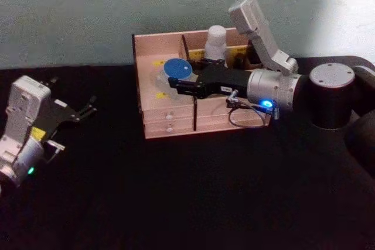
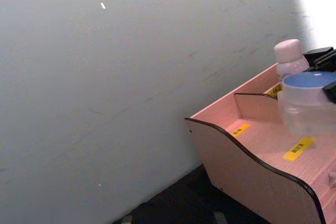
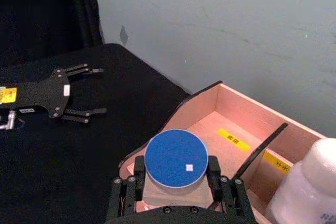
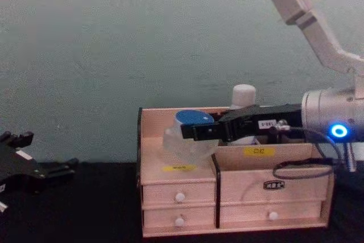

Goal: Pick up the facial cleanser and watermelon frost from the table and place them into the tiered storage box.

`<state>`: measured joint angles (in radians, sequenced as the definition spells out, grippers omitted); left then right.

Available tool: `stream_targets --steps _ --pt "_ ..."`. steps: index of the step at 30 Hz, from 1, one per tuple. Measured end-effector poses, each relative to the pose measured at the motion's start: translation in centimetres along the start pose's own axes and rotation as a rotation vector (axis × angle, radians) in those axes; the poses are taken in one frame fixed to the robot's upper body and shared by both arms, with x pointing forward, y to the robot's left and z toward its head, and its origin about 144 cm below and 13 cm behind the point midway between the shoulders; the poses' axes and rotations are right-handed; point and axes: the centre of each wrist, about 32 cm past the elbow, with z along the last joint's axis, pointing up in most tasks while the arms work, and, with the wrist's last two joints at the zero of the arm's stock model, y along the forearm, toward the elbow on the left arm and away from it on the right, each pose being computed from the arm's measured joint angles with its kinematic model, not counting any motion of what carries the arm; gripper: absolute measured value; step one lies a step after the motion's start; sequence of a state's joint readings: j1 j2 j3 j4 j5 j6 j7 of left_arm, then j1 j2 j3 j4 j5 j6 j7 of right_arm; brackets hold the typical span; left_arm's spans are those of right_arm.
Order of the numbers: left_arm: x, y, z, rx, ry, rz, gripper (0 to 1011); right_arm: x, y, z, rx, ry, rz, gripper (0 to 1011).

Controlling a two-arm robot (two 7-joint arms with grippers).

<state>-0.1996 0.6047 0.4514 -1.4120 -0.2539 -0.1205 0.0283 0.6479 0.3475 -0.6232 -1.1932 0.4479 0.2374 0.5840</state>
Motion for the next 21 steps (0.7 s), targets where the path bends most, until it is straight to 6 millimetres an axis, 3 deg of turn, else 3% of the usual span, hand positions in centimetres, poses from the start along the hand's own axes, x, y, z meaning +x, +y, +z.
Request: stream_targets --steps 21 --pt "0.0 0.0 0.0 0.000 0.000 0.000 1001 1.2 3.1 -0.2 -0.029 0.014 0.017 708"
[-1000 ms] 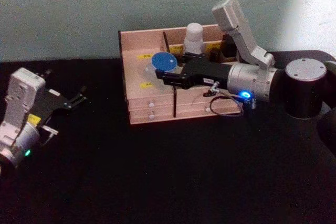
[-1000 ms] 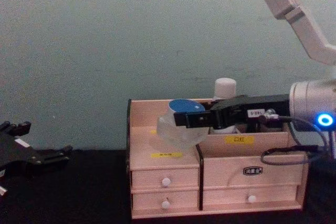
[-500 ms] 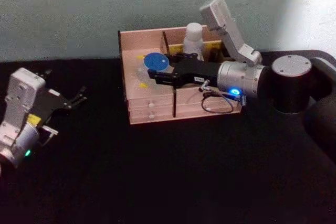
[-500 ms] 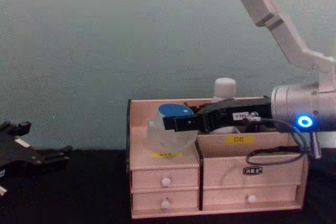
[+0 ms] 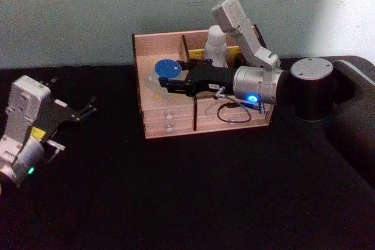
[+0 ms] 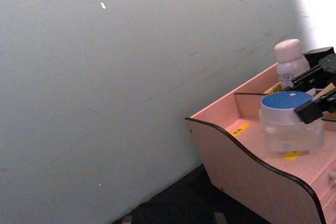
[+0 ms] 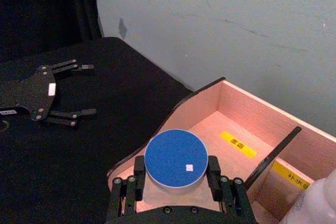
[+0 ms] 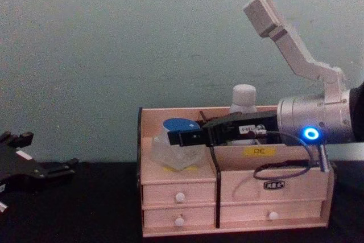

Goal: Pick up the facial cleanser and watermelon frost from the table and place them into the tiered storage box.

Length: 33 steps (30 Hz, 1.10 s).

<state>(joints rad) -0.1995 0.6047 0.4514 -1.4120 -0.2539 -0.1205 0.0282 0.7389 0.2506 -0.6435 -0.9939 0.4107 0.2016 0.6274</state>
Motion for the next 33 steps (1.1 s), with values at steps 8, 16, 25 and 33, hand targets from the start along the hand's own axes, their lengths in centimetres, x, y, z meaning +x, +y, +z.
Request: stream_targets --steps 8,16,25,33 --pt "0.00 0.00 0.00 0.000 0.000 0.000 1001 0.43 0.60 -0.01 -0.004 0.007 0.001 708" --pt "0.00 0.00 0.00 0.000 0.000 0.000 1001 0.70 0.74 -0.08 -0.006 0.013 -0.005 708" --pt "0.00 0.00 0.00 0.000 0.000 0.000 1001 0.84 0.86 -0.13 -0.008 0.019 -0.007 708" --pt "0.00 0.00 0.00 0.000 0.000 0.000 1001 0.91 1.06 -0.01 -0.015 0.029 -0.001 708"
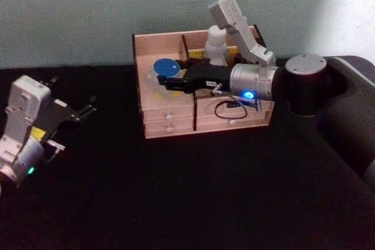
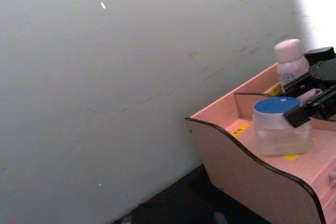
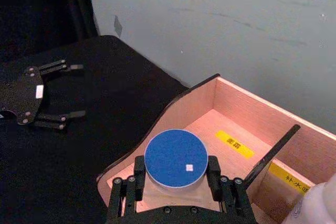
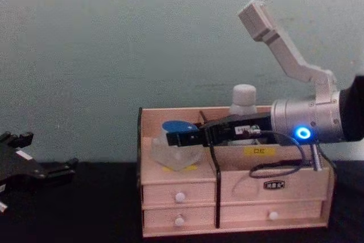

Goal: Pick up the facial cleanser and watermelon frost from the table and place them into the tiered storage box.

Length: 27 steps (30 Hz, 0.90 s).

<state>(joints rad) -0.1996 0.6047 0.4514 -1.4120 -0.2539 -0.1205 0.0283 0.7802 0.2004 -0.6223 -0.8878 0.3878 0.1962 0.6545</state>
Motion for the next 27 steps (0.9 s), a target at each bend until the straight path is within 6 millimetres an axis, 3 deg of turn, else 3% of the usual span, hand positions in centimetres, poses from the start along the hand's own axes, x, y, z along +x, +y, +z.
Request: stream_targets --steps 17,27 --pt "0.00 0.00 0.00 0.000 0.000 0.000 1001 -0.01 -0.06 -0.04 0.000 -0.001 -0.001 708" --pt "0.00 0.00 0.00 0.000 0.000 0.000 1001 -0.03 -0.06 -0.05 0.002 -0.002 -0.001 933"
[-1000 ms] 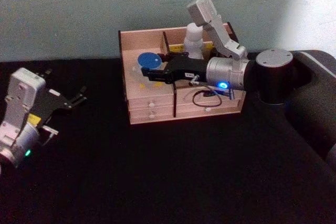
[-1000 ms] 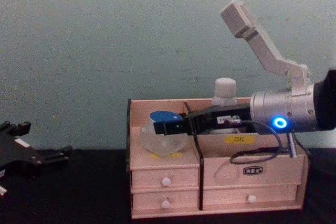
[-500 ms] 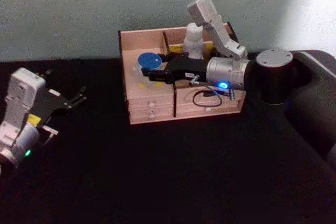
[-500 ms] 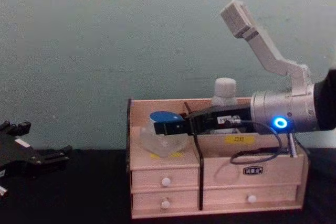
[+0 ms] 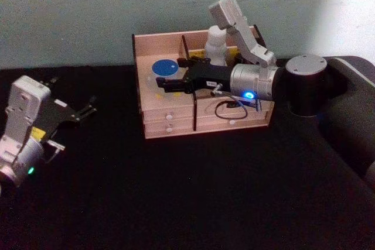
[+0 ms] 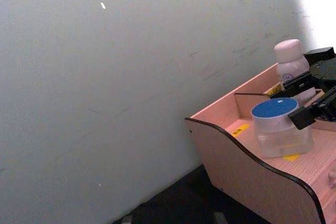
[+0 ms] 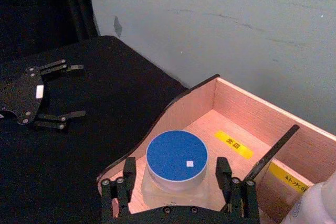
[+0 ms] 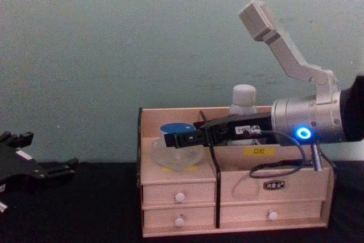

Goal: Pick up the facial cleanser and watermelon frost from the table and place them into the tiered storage box.

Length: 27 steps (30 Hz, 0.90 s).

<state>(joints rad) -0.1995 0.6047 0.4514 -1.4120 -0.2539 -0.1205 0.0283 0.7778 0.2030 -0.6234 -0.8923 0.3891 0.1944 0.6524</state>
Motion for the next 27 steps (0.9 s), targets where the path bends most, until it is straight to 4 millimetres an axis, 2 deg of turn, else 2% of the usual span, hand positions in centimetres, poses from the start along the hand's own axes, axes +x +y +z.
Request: stream_targets --steps 1,3,18,24,27 --pt "0.0 0.0 0.0 0.000 0.000 0.000 1001 0.0 0.0 0.0 0.000 0.000 0.000 981" --pt "0.0 0.0 0.0 0.000 0.000 0.000 1001 0.0 0.0 0.0 0.000 0.000 0.000 1002" --pt "0.0 0.0 0.0 0.000 0.000 0.000 1001 -0.3 -0.4 0.1 0.013 -0.011 -0.005 1002" --pt "0.0 0.0 0.0 0.000 0.000 0.000 1001 -1.0 -2.0 0.7 0.068 -0.034 -0.013 1002" --pt "0.0 0.0 0.0 0.000 0.000 0.000 1001 -1.4 -3.7 0.8 0.098 -0.039 -0.013 1003"
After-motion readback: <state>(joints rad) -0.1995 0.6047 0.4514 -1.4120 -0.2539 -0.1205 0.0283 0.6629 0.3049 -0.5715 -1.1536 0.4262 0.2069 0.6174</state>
